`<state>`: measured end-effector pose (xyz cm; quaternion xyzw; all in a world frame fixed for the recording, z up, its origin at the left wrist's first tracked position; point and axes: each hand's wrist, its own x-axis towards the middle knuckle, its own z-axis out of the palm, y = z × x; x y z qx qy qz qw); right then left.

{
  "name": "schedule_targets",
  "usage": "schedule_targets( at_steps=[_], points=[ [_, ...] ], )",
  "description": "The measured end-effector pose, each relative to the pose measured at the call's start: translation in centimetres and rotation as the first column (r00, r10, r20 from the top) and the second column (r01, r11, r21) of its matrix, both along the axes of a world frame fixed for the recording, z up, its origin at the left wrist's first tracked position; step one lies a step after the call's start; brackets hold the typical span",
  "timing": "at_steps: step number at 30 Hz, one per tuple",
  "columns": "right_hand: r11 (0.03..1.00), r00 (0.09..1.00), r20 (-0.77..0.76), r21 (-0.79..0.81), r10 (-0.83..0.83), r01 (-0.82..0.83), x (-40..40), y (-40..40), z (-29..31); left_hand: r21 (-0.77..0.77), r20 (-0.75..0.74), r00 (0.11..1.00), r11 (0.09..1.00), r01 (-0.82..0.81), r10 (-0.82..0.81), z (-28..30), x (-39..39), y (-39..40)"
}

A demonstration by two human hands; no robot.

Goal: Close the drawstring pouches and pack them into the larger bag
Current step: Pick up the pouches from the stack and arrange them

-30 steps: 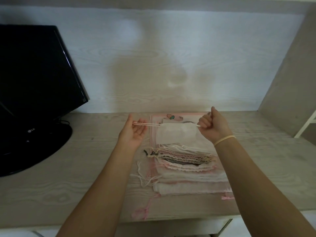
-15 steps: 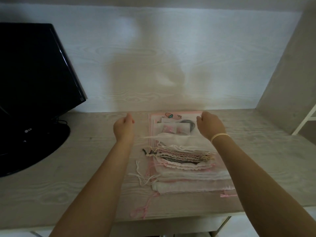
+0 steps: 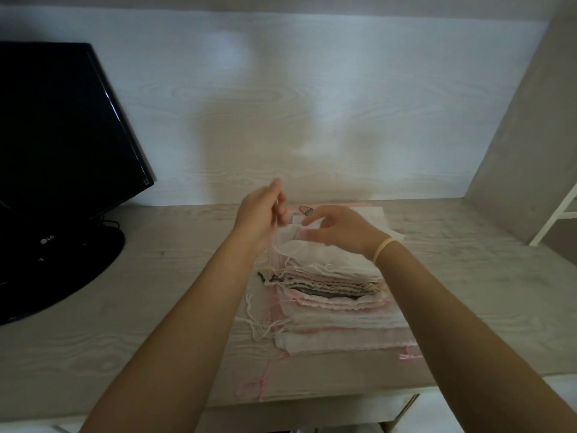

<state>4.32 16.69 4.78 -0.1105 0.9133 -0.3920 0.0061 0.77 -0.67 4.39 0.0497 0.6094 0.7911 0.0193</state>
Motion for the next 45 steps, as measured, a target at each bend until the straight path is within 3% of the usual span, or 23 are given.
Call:
schedule_targets(
  at_steps=[2,3,8,10,12,15,19,26,30,32,34,36,38,40,41,43,45],
  points=[
    [0.989,0.994,0.028,0.106,0.103,-0.105,0.4,-1.5,0.1,0.339,0.074,0.986,0.934,0.116,-0.149,1.9,0.5,1.2],
    [0.983,0.991,0.039,0.129,0.128,-0.132,0.3,-2.0,-0.1,0.440,0.088,0.977,0.888,0.136,-0.193,2.5,0.6,1.8],
    [0.984,0.984,0.051,0.033,0.173,-0.175,0.2,-2.9,-0.9,0.556,0.100,0.976,0.824,0.107,-0.194,3.4,1.0,3.2],
    [0.986,0.986,0.074,-0.072,0.153,-0.147,0.3,-2.6,-0.7,0.443,0.109,0.981,0.891,0.098,-0.161,2.9,0.8,2.8],
    [0.955,0.986,0.098,-0.277,0.137,-0.105,0.5,-2.1,-0.3,0.211,0.116,0.984,0.971,0.112,-0.139,1.9,0.6,2.3],
    [0.856,0.989,0.098,-0.516,0.110,-0.044,0.5,-1.1,0.3,0.025,0.187,0.954,0.971,0.236,-0.236,0.0,0.9,2.2],
    [0.764,0.994,0.099,-0.637,-0.045,0.098,-0.6,0.0,0.6,-0.199,0.203,0.953,0.944,0.265,-0.225,-2.9,1.0,2.1],
    [0.677,0.960,0.112,-0.688,-0.256,0.260,-2.1,1.4,0.4,-0.397,0.126,0.958,0.872,0.286,-0.257,-4.6,1.3,0.9],
    [0.752,0.928,0.121,-0.554,-0.352,0.357,-2.6,1.4,0.1,-0.352,0.132,0.976,0.912,0.212,-0.175,-4.9,1.1,0.7],
    [0.869,0.926,0.120,-0.319,-0.359,0.378,-2.4,1.7,0.0,-0.314,0.156,0.978,0.932,0.179,-0.135,-5.0,1.1,0.8],
    [0.969,0.961,0.128,0.021,-0.245,0.244,-1.7,2.1,-0.1,-0.300,0.161,0.980,0.941,0.159,-0.115,-5.3,0.9,0.9],
    [0.919,0.977,0.200,0.394,-0.077,-0.008,-1.0,2.2,0.0,-0.339,0.147,0.986,0.933,0.120,-0.074,-5.6,0.8,1.1],
    [0.781,0.952,0.307,0.595,-0.003,-0.189,-0.5,1.9,0.2,-0.415,0.111,0.993,0.907,0.078,-0.035,-5.8,0.7,1.6],
    [0.735,0.935,0.355,0.629,0.019,-0.254,-0.3,1.6,0.5,-0.484,0.086,0.996,0.873,0.066,-0.028,-5.7,0.7,1.9],
    [0.769,0.935,0.354,0.592,0.020,-0.241,-0.2,1.6,0.7,-0.512,0.080,0.996,0.856,0.073,-0.038,-5.6,0.7,2.0],
    [0.912,0.949,0.316,0.386,0.010,-0.138,0.0,1.6,0.9,-0.561,0.069,0.994,0.821,0.111,-0.087,-5.3,0.8,2.1],
    [0.987,0.967,0.253,0.146,0.026,-0.065,0.1,1.6,1.0,-0.601,0.062,0.987,0.784,0.157,-0.149,-4.9,1.1,2.0]
  ],
)
